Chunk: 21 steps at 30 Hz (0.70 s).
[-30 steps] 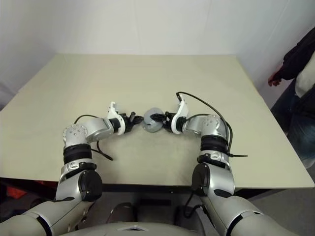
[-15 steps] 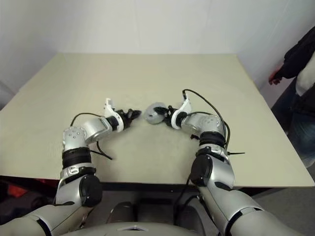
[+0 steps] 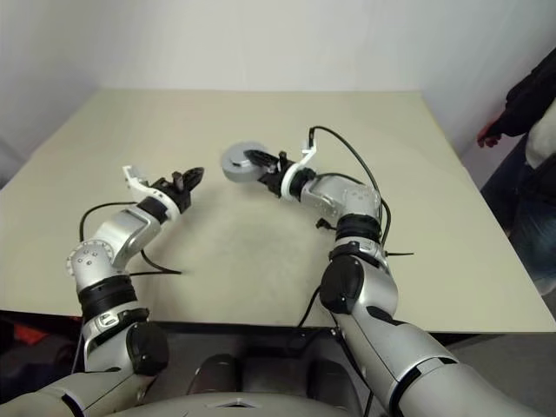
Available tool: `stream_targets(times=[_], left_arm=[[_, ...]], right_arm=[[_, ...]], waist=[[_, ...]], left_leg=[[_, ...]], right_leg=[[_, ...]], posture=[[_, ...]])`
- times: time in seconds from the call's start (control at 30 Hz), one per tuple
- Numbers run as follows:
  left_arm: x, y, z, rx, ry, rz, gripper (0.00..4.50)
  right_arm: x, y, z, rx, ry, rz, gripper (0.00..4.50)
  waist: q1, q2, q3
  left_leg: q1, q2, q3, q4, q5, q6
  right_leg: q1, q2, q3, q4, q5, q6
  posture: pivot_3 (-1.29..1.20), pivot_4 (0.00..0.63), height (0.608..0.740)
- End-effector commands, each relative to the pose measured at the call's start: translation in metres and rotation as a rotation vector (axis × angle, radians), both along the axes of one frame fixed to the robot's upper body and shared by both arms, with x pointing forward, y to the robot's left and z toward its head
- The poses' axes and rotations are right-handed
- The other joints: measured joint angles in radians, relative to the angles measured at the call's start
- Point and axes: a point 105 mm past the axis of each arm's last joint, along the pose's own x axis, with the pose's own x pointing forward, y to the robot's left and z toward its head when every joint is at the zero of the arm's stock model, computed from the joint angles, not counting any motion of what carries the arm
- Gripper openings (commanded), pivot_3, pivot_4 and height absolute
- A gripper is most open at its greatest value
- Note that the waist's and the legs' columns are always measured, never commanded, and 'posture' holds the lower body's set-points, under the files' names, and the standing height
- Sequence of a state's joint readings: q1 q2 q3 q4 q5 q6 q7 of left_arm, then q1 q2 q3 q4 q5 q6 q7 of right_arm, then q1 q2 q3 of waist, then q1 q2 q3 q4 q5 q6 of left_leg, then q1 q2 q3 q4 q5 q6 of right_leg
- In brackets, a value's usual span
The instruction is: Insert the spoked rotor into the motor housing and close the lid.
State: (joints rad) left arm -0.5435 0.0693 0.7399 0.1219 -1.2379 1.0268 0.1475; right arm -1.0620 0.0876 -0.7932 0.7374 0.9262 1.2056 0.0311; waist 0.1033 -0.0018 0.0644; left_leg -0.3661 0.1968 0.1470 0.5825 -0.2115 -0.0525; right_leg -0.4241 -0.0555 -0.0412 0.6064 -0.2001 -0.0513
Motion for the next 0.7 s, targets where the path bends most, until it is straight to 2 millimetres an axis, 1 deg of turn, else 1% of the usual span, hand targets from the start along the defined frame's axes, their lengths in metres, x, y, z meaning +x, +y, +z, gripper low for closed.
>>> stream_targets(times=[0.03,0.1,0.17,0.27,0.33,0.37,0.47,0.53,0.6,0.7], left_arm=[[-0.004,0.009,0.019,0.023,-0.078,0.04,0.18],[-0.006,0.014,0.022,0.012,-0.1,0.057,0.56],[-0.007,0.014,0.026,0.01,-0.119,0.055,1.19],[-0.009,0.002,0.036,0.016,-0.165,0.002,2.19],[-0.009,-0.003,0.036,0.017,-0.166,-0.018,2.89],[-0.008,-0.006,0.034,-0.004,-0.149,-0.03,3.23],[-0.011,-0.022,0.035,-0.143,-0.133,-0.119,4.2],[-0.014,-0.033,0.039,-0.166,-0.148,-0.185,4.2],[-0.017,-0.043,0.047,-0.23,-0.173,-0.245,4.2],[-0.02,-0.052,0.054,-0.29,-0.189,-0.301,4.2]], right_arm=[[0.0,-0.001,0.04,0.067,-0.109,0.003,2.04],[0.001,-0.002,0.042,0.065,-0.111,-0.003,2.04],[0.001,-0.003,0.041,0.057,-0.106,-0.008,2.04],[0.002,-0.003,0.034,0.022,-0.095,-0.009,2.04],[0.002,-0.003,0.033,0.017,-0.094,-0.011,2.04],[0.002,-0.003,0.034,0.018,-0.095,-0.012,2.04],[0.0,-0.002,0.037,0.031,-0.105,0.001,2.04],[-0.002,-0.002,0.039,0.039,-0.113,0.013,2.04],[-0.003,-0.001,0.04,0.039,-0.115,0.022,2.04],[-0.007,0.0,0.043,0.048,-0.123,0.04,2.04]], waist=[[0.001,0.0,0.0],[0.001,0.0,0.0],[-0.001,0.0,0.0],[-0.001,0.0,0.0],[-0.001,0.0,0.0],[-0.002,0.0,0.0],[-0.002,0.0,0.0],[-0.001,-0.001,0.0],[-0.001,-0.001,0.0],[-0.001,-0.001,0.0]], left_leg=[[0.0,0.0,0.0,0.001,0.0,0.0],[0.0,0.0,0.0,0.002,0.0,0.0],[0.0,0.0,0.0,0.003,0.001,-0.001],[0.0,0.001,0.0,0.004,0.001,-0.002],[0.0,0.001,0.0,0.006,0.001,-0.002],[0.0,0.001,0.0,0.006,0.001,-0.002],[-0.001,0.001,0.0,0.007,0.001,-0.002],[-0.002,0.001,0.0,0.008,0.001,-0.002],[-0.002,0.002,0.0,0.009,0.001,-0.002],[-0.002,0.002,0.0,0.01,0.001,-0.002]], right_leg=[[0.0,0.0,0.0,0.0,0.0,0.0],[0.0,0.0,0.0,0.0,0.0,0.0],[0.0,0.0,0.0,0.001,0.0,0.0],[0.0,0.0,0.0,0.002,0.0,0.001],[0.0,0.0,0.0,0.002,0.0,0.001],[0.0,0.0,0.0,0.003,0.001,0.001],[0.0,0.0,0.0,0.003,0.001,0.001],[0.0,0.0,0.0,0.004,0.001,0.001],[0.0,0.001,0.0,0.004,0.001,0.001],[0.0,0.001,0.0,0.005,0.001,0.001]], posture=[[0.0,0.0,0.74],[0.0,0.0,0.74],[0.0,0.0,0.74],[0.0,0.0,0.74],[0.0,0.0,0.74],[0.0,0.0,0.74],[0.0,0.0,0.74],[0.0,0.0,0.74],[0.0,0.0,0.74],[0.0,0.0,0.74]])
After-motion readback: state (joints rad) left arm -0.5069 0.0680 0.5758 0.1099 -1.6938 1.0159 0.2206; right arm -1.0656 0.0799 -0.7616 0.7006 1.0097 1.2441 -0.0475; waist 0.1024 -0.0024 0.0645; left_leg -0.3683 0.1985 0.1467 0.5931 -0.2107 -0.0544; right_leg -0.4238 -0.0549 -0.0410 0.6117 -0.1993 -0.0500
